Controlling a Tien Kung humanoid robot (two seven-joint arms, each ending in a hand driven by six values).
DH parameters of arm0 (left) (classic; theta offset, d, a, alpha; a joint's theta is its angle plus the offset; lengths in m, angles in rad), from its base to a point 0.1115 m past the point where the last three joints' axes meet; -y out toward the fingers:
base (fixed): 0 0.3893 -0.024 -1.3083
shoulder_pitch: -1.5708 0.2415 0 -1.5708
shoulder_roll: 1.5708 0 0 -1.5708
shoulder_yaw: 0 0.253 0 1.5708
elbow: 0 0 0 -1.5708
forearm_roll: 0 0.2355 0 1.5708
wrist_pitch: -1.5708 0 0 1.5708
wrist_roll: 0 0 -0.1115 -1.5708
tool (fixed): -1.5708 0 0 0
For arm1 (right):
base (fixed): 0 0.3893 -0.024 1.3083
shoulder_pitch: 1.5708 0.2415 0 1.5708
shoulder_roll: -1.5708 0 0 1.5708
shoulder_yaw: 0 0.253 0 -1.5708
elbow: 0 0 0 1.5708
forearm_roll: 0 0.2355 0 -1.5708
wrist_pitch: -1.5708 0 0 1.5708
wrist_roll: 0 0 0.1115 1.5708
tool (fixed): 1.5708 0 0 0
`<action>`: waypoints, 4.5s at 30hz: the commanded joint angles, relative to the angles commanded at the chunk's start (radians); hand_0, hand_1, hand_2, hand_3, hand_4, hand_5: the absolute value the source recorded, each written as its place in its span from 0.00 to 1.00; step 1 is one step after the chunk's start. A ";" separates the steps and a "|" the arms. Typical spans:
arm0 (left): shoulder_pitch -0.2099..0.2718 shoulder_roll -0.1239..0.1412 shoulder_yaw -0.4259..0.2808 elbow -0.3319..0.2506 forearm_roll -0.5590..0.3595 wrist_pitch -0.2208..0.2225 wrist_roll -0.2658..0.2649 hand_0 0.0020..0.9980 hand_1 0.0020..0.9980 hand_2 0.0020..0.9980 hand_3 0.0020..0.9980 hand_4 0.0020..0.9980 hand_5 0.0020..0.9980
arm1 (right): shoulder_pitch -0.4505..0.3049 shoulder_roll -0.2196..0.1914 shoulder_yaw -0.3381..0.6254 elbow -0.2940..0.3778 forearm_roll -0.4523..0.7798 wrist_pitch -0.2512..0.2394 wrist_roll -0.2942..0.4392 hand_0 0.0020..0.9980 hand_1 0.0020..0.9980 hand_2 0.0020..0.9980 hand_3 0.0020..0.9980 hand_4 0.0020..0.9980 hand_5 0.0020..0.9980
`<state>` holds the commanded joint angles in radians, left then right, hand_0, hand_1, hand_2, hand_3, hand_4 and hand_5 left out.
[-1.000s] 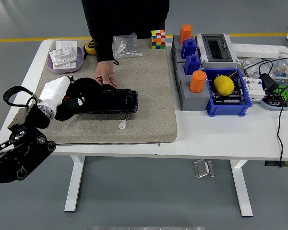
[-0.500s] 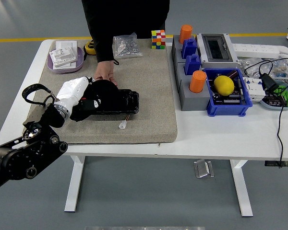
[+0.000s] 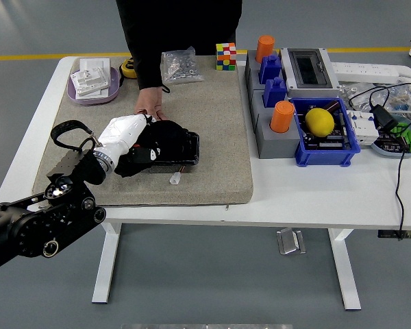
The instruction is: Pick the rag up,wipe the panel,place it on the desk
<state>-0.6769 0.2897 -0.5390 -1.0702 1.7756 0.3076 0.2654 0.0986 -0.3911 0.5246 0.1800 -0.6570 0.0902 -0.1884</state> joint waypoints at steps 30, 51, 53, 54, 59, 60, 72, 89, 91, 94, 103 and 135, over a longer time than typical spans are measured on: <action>-0.066 -0.027 0.111 0.000 -0.004 0.008 0.007 0.22 0.12 0.48 0.36 0.29 0.00 | 0.012 -0.006 -0.017 0.000 0.002 0.003 -0.004 0.73 0.55 0.67 0.57 1.00 0.42; -0.024 0.036 0.071 0.039 0.032 0.022 0.032 0.22 0.12 0.48 0.36 0.29 0.00 | 0.007 0.006 0.011 0.000 -0.028 0.000 -0.007 0.73 0.54 0.67 0.57 1.00 0.42; -0.018 0.044 0.063 0.045 0.034 0.021 0.033 0.22 0.12 0.48 0.36 0.29 0.00 | 0.007 0.006 0.009 0.000 -0.029 0.001 -0.007 0.73 0.54 0.66 0.57 1.00 0.42; -0.017 0.047 0.061 0.047 0.036 0.021 0.033 0.22 0.12 0.48 0.36 0.29 0.00 | 0.007 0.006 0.015 0.000 -0.033 0.001 -0.008 0.73 0.54 0.66 0.57 1.00 0.42; -0.010 0.069 0.035 0.053 0.049 0.022 0.036 0.22 0.12 0.48 0.36 0.29 0.00 | 0.008 0.003 0.019 0.000 -0.043 0.004 -0.012 0.73 0.54 0.67 0.57 1.00 0.42; -0.009 0.073 0.030 0.054 0.052 0.023 0.036 0.22 0.12 0.48 0.36 0.29 0.00 | 0.008 0.002 0.020 0.000 -0.043 0.004 -0.012 0.73 0.54 0.67 0.57 1.00 0.42; 0.013 0.112 0.005 0.075 0.067 0.031 0.039 0.22 0.12 0.48 0.36 0.29 0.00 | 0.004 0.003 0.038 0.000 -0.059 0.005 -0.016 0.73 0.54 0.67 0.57 1.00 0.42; 0.034 0.144 -0.027 0.085 0.091 0.043 0.050 0.21 0.12 0.48 0.36 0.30 0.00 | 0.001 0.006 0.054 0.000 -0.070 0.006 -0.018 0.73 0.54 0.67 0.57 1.00 0.42; 0.035 0.146 -0.029 0.085 0.093 0.044 0.052 0.21 0.12 0.48 0.36 0.30 0.00 | 0.000 0.007 0.054 0.000 -0.069 0.006 -0.017 0.73 0.54 0.67 0.57 1.00 0.42; 0.035 0.149 -0.030 0.085 0.095 0.044 0.053 0.22 0.12 0.47 0.36 0.30 0.00 | -0.001 0.007 0.057 0.000 -0.073 0.006 -0.018 0.73 0.54 0.67 0.57 1.00 0.42; 0.034 0.144 -0.024 0.082 0.091 0.047 0.055 0.21 0.12 0.47 0.36 0.30 0.00 | 0.001 0.006 0.051 0.000 -0.066 0.009 -0.018 0.73 0.54 0.67 0.57 1.00 0.42; -0.066 0.012 0.136 0.026 0.061 0.030 0.086 0.21 0.12 0.47 0.36 0.30 0.00 | 0.009 -0.006 0.041 0.000 -0.066 0.016 -0.022 0.73 0.53 0.67 0.57 1.00 0.42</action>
<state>-0.7428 0.3014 -0.4029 -1.0441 1.8369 0.3373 0.3513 0.1076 -0.3972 0.5657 0.1800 -0.7235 0.1067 -0.2102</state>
